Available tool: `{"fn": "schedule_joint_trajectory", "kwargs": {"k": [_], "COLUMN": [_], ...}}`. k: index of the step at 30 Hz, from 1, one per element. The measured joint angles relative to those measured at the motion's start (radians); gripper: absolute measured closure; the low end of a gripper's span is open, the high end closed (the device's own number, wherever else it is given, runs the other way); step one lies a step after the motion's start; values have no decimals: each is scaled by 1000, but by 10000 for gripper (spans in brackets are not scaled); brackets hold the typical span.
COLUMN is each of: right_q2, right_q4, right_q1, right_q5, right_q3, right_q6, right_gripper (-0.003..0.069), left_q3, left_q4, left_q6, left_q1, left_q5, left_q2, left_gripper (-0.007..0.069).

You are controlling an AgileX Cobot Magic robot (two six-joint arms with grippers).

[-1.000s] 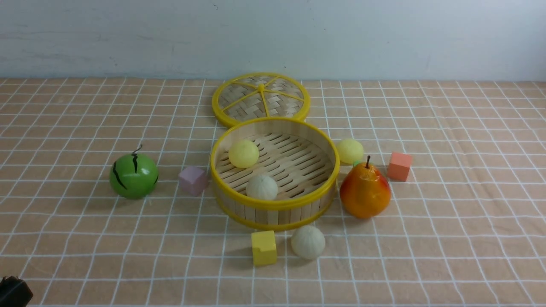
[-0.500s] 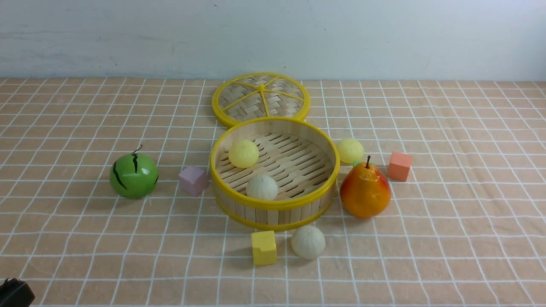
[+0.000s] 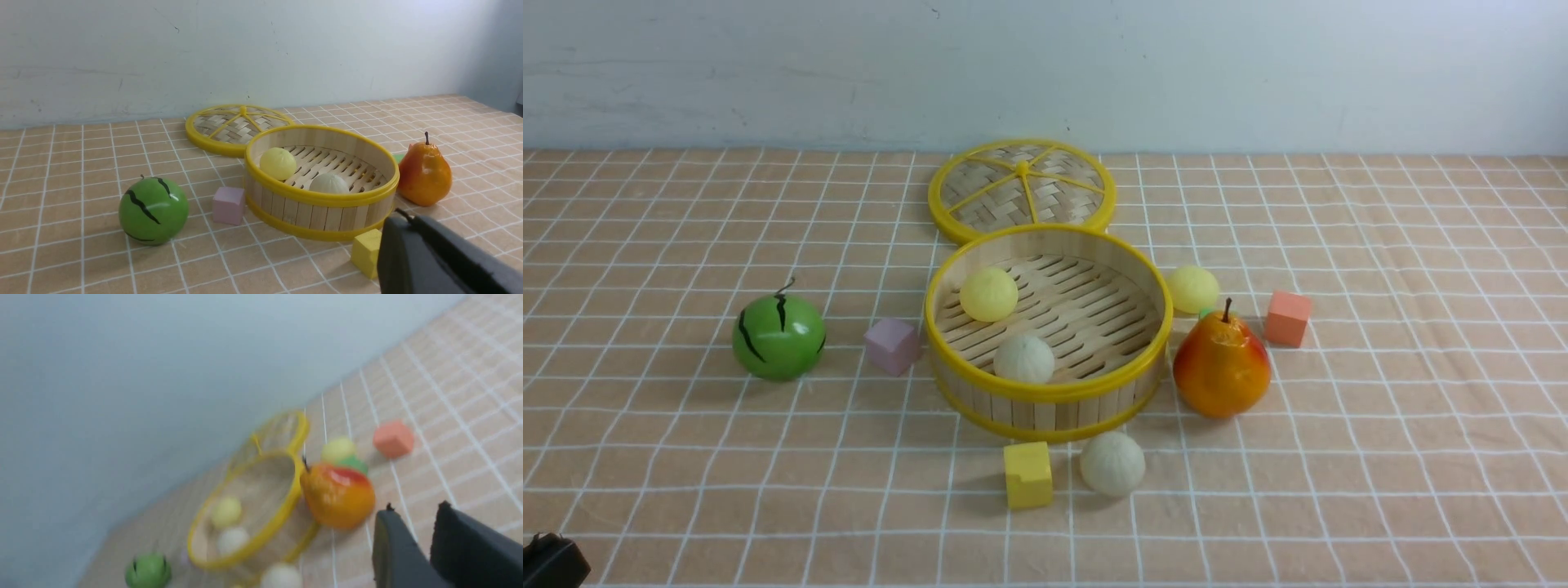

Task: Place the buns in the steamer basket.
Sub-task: Use the right arm to grab a steamed stuffed bun

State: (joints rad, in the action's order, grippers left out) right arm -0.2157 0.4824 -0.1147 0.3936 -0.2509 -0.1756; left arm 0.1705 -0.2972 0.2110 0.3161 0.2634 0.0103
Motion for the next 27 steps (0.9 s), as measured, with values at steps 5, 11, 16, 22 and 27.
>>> {"fn": "schedule_joint_trajectory", "kwargs": {"k": [5, 11, 16, 22, 27], "right_q2": [-446, -904, -1251, -1473, -1568], "right_q4": [-77, -144, -200, -304, -335], "right_q1": [-41, -79, -294, -451, -473], "right_q5": [415, 554, 513, 454, 376], "right_q3": [-353, -587, -807, -991, -1047], "right_q6": [200, 271, 266, 183, 111], "right_gripper": [657, 659, 659, 638, 536], "left_q3": [0, 0, 0, 0, 0], "left_q4": [0, 0, 0, 0, 0], "left_q6": [0, 0, 0, 0, 0], "left_q1": [0, 0, 0, 0, 0], "left_q5": [0, 0, 0, 0, 0], "left_q2": [0, 0, 0, 0, 0], "left_gripper": [637, 636, 636, 634, 634]}}
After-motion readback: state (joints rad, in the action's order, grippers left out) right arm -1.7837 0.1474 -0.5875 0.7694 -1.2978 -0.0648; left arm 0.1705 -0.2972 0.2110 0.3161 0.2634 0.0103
